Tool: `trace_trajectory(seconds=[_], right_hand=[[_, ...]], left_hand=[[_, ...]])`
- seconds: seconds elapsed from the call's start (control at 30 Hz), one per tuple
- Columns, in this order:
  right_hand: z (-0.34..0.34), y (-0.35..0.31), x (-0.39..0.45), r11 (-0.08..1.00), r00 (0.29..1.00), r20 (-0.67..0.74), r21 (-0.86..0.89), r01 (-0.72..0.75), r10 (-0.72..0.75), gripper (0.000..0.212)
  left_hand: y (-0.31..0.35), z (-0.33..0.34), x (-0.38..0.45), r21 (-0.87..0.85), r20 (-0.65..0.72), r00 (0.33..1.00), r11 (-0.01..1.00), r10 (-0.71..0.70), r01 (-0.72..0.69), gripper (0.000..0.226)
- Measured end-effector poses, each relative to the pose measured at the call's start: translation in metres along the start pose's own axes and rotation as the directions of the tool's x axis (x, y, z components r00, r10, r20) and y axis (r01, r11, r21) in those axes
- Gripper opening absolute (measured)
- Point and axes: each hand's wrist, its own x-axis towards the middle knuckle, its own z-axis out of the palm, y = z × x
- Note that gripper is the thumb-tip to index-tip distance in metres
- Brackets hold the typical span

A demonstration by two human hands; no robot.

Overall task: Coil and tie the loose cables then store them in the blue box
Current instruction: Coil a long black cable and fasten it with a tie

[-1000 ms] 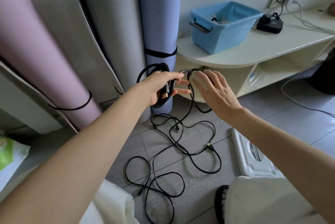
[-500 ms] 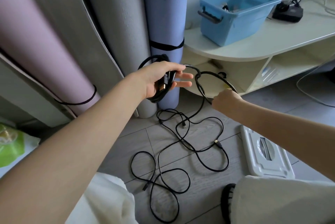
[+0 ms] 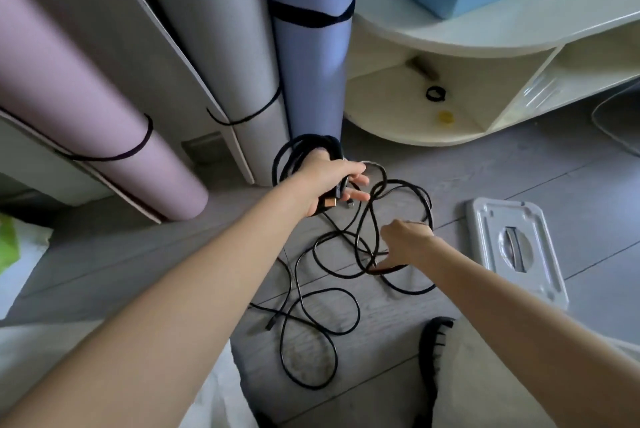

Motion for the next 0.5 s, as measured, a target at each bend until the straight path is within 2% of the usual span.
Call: trace_trajectory(seconds=[0.13, 0.2, 0.37, 0.5], right_hand=[[0.038, 0.009, 0.027, 1.0, 0.999, 0.042, 0.002, -0.016, 0.016, 0.061], [0.057, 0.008, 0.041, 1.0, 0.994, 0.107, 0.015, -0.021, 0.019, 0.056], [0.089, 0.011, 0.062, 0.994, 0.974, 0.212, -0.093, -0.059, 0.078, 0.038], [0.109, 0.019, 0.069, 0.991, 0.971, 0.221, -0.118, -0.064, 0.089, 0.038]], left_hand=[[-0.039, 0.007, 0.029, 0.005, 0.021, 0.994, 0.994, -0.105, 0.105, 0.012], [-0.052, 0.012, 0.041, 0.03, 0.035, 0.989, 0.989, -0.143, 0.142, 0.013], [-0.071, 0.021, 0.065, 0.082, 0.093, 0.984, 0.986, -0.152, 0.144, 0.01], [-0.075, 0.033, 0.074, 0.167, 0.137, 0.981, 0.979, -0.14, 0.116, 0.01]])
